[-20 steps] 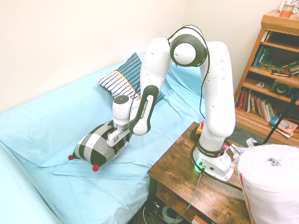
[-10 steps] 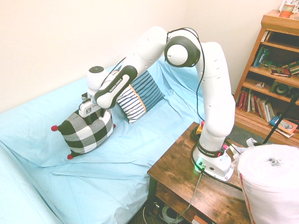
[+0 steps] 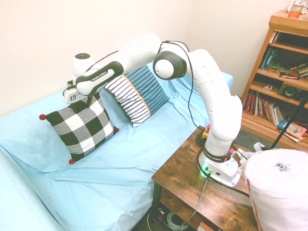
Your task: Lift the pillow
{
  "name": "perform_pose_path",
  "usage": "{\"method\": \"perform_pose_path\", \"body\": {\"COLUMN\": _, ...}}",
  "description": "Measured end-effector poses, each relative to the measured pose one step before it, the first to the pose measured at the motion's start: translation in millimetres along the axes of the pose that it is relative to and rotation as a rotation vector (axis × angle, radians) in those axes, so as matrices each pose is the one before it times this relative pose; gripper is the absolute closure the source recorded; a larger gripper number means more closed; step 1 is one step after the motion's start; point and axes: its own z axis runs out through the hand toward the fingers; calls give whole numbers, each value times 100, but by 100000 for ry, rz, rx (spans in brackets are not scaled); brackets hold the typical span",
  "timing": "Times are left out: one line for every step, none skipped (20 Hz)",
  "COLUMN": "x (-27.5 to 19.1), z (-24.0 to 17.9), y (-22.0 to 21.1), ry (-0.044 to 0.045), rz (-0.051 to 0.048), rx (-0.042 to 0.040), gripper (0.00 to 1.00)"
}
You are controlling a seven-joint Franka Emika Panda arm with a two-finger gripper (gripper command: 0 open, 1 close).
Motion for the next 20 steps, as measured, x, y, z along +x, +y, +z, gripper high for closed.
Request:
{"method": "perform_pose_path", "body": {"x": 11, "z": 198, "y": 941, "ry": -372, "rz": 209, "rx": -1784, "gripper": 0}}
{"method": "perform_pose_path", "body": {"x": 27, "z": 27, "y": 1119, "ry": -326, "rz": -8, "rx": -1929, "gripper": 0}}
{"method": "perform_pose_path", "body": {"x": -33, "z": -183, "y": 1194, "ry": -562, "rz": -459, "rx": -2109, "gripper": 0}}
{"method": "perform_pose_path", "body": {"x": -55, "z": -322, "y": 1265, "ry": -750, "rz": -442, "rx": -2344, "gripper": 0}}
{"method": "perform_pose_path", "body": {"x": -107, "z": -408, "y": 1217, "ry": -634, "rz": -584, "rx": -1846, "gripper": 0}}
{"method": "perform_pose_path", "body": {"x": -155, "z": -404, "y": 1269, "ry": -643, "rz": -313, "rx": -1631, "gripper": 0}}
{"method": "perform_pose_path", "body": {"x": -191, "z": -275, "y": 1495, "ry": -960, "rz": -423, "rx": -2193, "gripper": 0}}
{"method": "perform_pose_path", "body": {"x": -189, "z": -208, "y": 1440, "ry": -946, "rz": -427, "rx": -1938, "gripper": 0}}
{"method": "perform_pose_path", "body": {"x": -198, "z": -160, "y": 1515, "ry": -966, "rz": -565, "rx": -1697, "gripper": 0}}
{"method": "perform_pose_path", "body": {"x": -193, "z": -79, "y": 1504, "ry": -739, "rz": -208, "rx": -1388, "gripper": 0}}
{"method": "perform_pose_path", "body": {"x": -206, "z": -123, "y": 1510, "ry": -590, "rz": 114, "rx": -1147, "gripper": 0}}
{"method": "perform_pose_path", "body": {"x": -224, "z": -197, "y": 1449, "ry": -130, "rz": 423, "rx": -305, "gripper": 0}}
{"method": "perform_pose_path", "body": {"x": -196, "z": -126, "y": 1421, "ry": 159, "rz": 495, "rx": 577, "gripper": 0}}
{"method": "perform_pose_path", "body": {"x": -248, "z": -127, "y": 1444, "ry": -200, "rz": 769, "rx": 212, "gripper": 0}}
{"method": "perform_pose_path", "body": {"x": -207, "z": -253, "y": 1490, "ry": -189, "rz": 981, "rx": 90, "gripper": 0}}
{"method": "perform_pose_path", "body": {"x": -204, "z": -244, "y": 1555, "ry": 139, "rz": 728, "rx": 779, "gripper": 0}}
{"method": "perform_pose_path", "body": {"x": -240, "z": -192, "y": 1651, "ry": -270, "rz": 1134, "rx": 53, "gripper": 0}}
{"method": "perform_pose_path", "body": {"x": -175, "z": -211, "y": 1761, "ry": -7, "rz": 1157, "rx": 140, "gripper": 0}}
{"method": "perform_pose_path", "body": {"x": -156, "z": -116, "y": 1780, "ry": 194, "rz": 1071, "rx": 557, "gripper": 0}}
{"method": "perform_pose_path", "body": {"x": -184, "z": -68, "y": 1834, "ry": 85, "rz": 1252, "rx": -51, "gripper": 0}}
